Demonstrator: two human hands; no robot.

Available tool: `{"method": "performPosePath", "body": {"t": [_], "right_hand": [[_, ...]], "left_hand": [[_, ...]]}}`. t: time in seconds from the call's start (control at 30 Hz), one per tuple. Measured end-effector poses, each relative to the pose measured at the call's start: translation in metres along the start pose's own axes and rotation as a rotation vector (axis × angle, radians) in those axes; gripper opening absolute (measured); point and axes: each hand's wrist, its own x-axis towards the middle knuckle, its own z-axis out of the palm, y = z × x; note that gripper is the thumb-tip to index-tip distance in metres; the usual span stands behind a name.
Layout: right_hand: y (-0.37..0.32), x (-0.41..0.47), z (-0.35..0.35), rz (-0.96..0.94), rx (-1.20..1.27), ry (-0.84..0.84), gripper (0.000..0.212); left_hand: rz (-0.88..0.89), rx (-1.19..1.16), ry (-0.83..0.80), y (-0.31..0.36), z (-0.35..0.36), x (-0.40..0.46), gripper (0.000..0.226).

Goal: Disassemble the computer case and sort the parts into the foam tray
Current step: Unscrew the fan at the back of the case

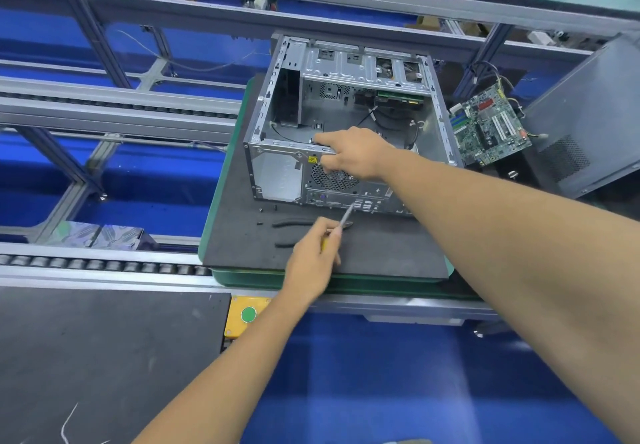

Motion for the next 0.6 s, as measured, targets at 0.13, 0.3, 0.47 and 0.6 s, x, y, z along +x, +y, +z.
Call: {"method": "performPosePath", "body": {"t": [0.13, 0.3, 0.47, 0.6], "right_hand": [[0.001, -0.001, 0.0, 0.014, 0.011, 0.0, 0.036], [0.002, 0.0, 0.002, 0.007, 0.012, 0.008, 0.034], [0.003, 0.0, 0.001, 0.007, 0.019, 0.012, 0.03], [0.003, -0.001, 0.001, 0.002, 0.019, -0.003, 0.021]], "left_hand": [[-0.064, -0.027, 0.002, 0.011, 0.021, 0.006, 0.018], [-0.127, -0.045, 0.05, 0.018, 0.028, 0.016, 0.017], [-0.173, -0.022, 0.071, 0.017, 0.031, 0.019, 0.017], [-0.18, 0.008, 0.077, 0.017, 0.031, 0.02, 0.017]]}}
